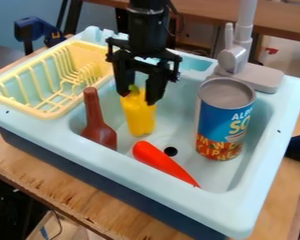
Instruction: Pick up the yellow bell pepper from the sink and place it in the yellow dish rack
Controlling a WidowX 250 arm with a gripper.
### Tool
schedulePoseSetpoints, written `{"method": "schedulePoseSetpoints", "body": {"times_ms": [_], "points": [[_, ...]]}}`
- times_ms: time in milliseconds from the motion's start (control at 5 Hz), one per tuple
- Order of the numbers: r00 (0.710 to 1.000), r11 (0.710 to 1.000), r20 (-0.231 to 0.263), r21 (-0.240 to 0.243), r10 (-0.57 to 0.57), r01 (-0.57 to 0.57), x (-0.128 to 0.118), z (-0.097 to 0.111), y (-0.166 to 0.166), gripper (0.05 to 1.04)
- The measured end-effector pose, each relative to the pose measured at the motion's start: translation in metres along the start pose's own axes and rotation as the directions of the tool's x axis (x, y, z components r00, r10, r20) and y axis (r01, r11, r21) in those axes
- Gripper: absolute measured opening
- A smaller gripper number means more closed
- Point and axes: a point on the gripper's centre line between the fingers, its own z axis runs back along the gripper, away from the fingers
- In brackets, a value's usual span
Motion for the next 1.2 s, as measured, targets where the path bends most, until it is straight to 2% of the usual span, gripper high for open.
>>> {"method": "schedulePoseSetpoints", "body": {"times_ms": [200,400,600,800,1200], "points": [[1.0,0.999,0.012,-0.031,0.009,-0.009,0.002,0.0,0.0,0.39],[1.0,0.999,0.004,-0.034,0.014,-0.014,0.001,0.001,0.001,0.196],[0.999,0.999,-0.028,-0.035,0.022,-0.023,-0.004,0.003,0.004,0.125],[0.998,0.998,-0.03,-0.032,0.048,-0.048,-0.006,0.015,0.01,0.112],[0.986,0.993,0.124,-0.047,0.114,-0.109,-0.018,0.059,0.032,0.112]]}}
